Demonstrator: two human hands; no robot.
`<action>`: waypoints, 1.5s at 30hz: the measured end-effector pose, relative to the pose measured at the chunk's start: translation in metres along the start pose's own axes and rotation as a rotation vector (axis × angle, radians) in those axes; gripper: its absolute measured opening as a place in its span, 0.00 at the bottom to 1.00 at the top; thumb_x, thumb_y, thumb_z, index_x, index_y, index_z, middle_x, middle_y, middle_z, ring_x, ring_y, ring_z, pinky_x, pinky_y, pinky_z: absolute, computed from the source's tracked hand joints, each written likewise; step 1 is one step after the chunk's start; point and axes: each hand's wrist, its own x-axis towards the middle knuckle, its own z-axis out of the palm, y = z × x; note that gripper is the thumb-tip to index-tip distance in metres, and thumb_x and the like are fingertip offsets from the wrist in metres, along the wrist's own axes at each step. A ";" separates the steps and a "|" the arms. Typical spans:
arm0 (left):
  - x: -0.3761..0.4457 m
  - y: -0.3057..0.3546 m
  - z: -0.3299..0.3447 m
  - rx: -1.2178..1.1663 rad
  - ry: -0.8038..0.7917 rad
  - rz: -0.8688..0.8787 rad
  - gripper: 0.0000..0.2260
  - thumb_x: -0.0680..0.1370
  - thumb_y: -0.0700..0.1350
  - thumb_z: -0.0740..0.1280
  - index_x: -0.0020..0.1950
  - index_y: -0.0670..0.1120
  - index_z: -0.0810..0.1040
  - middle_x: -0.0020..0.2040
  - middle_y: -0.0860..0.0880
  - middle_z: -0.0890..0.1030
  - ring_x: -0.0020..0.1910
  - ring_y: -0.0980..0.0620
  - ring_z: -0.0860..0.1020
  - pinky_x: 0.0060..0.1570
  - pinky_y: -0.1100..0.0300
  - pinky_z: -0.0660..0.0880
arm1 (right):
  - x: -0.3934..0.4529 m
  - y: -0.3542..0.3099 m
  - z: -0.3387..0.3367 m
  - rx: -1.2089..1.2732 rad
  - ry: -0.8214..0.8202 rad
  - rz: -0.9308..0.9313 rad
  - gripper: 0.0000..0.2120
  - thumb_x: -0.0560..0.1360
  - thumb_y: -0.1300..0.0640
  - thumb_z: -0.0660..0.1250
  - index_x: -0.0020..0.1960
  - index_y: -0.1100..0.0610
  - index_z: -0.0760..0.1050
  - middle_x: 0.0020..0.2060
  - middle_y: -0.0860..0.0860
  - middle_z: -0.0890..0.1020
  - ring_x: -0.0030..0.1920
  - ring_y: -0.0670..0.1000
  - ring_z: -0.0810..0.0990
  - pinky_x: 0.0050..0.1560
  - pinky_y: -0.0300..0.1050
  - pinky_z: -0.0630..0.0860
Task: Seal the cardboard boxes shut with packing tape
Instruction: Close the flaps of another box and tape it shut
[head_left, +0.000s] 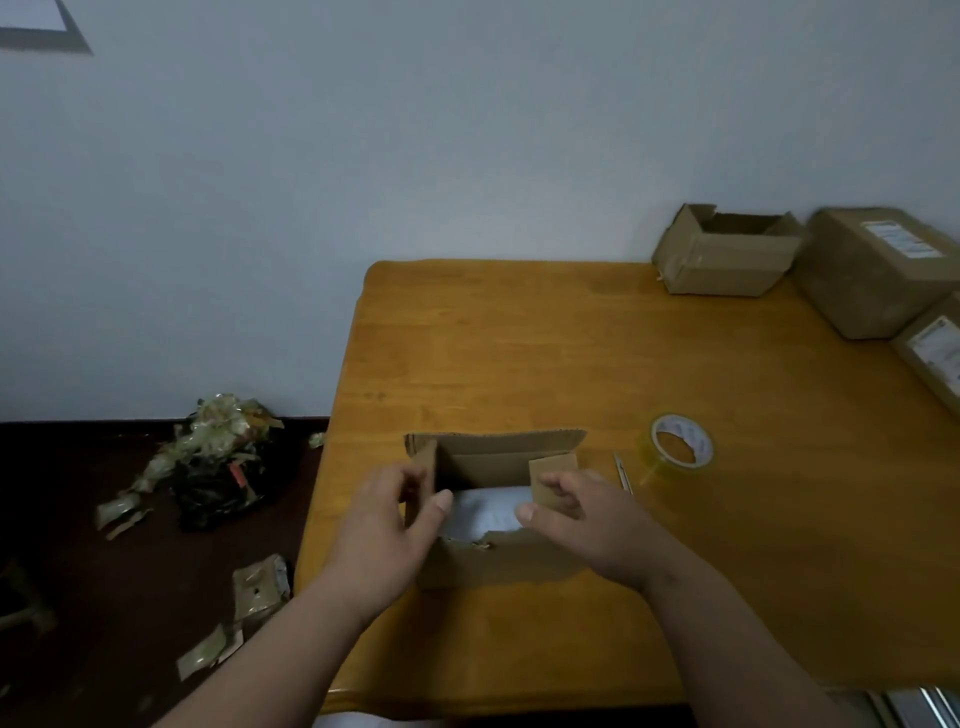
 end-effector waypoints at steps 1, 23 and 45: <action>0.000 -0.002 0.001 0.125 -0.083 0.071 0.28 0.72 0.73 0.53 0.62 0.58 0.74 0.59 0.58 0.71 0.60 0.57 0.70 0.57 0.60 0.70 | 0.002 -0.001 0.002 -0.042 -0.020 0.003 0.37 0.72 0.34 0.67 0.75 0.51 0.65 0.71 0.50 0.68 0.69 0.50 0.70 0.67 0.53 0.72; 0.015 -0.021 0.003 0.213 -0.110 0.095 0.31 0.68 0.62 0.75 0.69 0.59 0.74 0.70 0.60 0.62 0.62 0.56 0.57 0.67 0.57 0.59 | 0.002 0.026 0.006 -0.189 0.165 -0.083 0.38 0.69 0.30 0.64 0.71 0.52 0.72 0.71 0.47 0.65 0.73 0.51 0.61 0.70 0.49 0.64; 0.022 -0.001 0.045 -0.279 0.013 -0.280 0.31 0.68 0.43 0.78 0.66 0.59 0.68 0.61 0.54 0.66 0.59 0.51 0.69 0.61 0.53 0.70 | 0.034 0.005 0.021 -0.199 0.040 0.019 0.50 0.67 0.35 0.74 0.79 0.43 0.50 0.72 0.43 0.49 0.73 0.53 0.50 0.74 0.52 0.58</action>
